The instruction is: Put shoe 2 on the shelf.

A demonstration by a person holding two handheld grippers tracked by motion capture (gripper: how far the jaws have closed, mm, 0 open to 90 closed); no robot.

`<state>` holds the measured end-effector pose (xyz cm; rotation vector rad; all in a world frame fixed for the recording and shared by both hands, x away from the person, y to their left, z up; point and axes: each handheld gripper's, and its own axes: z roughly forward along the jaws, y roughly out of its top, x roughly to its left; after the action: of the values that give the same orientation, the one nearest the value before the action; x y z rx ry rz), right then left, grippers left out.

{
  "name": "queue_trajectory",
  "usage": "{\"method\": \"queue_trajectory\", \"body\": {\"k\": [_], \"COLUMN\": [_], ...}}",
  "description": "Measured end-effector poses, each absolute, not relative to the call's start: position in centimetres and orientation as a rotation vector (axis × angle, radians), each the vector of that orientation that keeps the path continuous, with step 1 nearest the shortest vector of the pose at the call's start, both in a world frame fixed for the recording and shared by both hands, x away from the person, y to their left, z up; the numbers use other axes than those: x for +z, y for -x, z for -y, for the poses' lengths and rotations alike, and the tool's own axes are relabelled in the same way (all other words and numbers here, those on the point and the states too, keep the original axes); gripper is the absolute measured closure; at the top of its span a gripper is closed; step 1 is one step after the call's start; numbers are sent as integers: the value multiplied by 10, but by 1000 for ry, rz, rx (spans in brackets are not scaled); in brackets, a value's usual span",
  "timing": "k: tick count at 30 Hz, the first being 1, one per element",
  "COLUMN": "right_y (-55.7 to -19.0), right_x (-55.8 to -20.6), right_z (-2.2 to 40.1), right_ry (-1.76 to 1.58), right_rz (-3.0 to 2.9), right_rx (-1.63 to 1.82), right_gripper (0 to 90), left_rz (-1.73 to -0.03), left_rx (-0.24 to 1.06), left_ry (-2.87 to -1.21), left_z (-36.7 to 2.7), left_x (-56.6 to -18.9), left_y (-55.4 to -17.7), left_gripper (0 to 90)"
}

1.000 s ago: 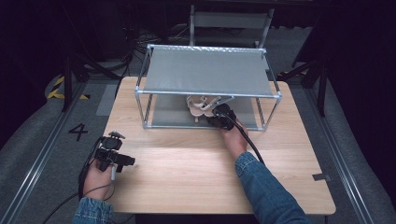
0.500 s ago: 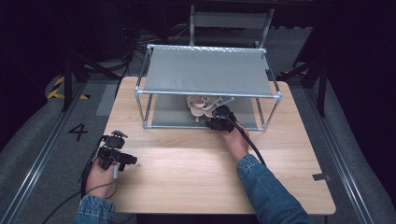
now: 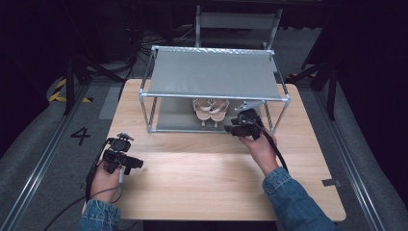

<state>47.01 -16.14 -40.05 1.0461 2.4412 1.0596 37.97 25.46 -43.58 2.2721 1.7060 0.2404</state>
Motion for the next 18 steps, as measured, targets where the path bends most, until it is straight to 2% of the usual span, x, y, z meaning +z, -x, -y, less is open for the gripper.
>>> {"method": "queue_trajectory", "body": {"k": [6,10,14,18], "right_y": [-455,-443,-432,-427], "right_x": [-383,-375,-369,-367], "right_z": [187,205,221,230], "right_ry": [-1069,-1087,-1108,-1135], "right_rz": [-2418,-2417,-2426,-2438], "right_rx": [1091,1079,1038,990], "right_gripper": [522,503,506,511], "left_rz": [-1685,-1659,-1611,-1659], "left_rx": [281,371,352,310], "left_ry": [-2274,-2240,-2273,-2278], "left_z": [-251,-252,-252,-251], "left_x": [-433,-427,-420,-417], "left_y": [-381,-382,-384,-387], "left_gripper": [170,170,166,167]}}
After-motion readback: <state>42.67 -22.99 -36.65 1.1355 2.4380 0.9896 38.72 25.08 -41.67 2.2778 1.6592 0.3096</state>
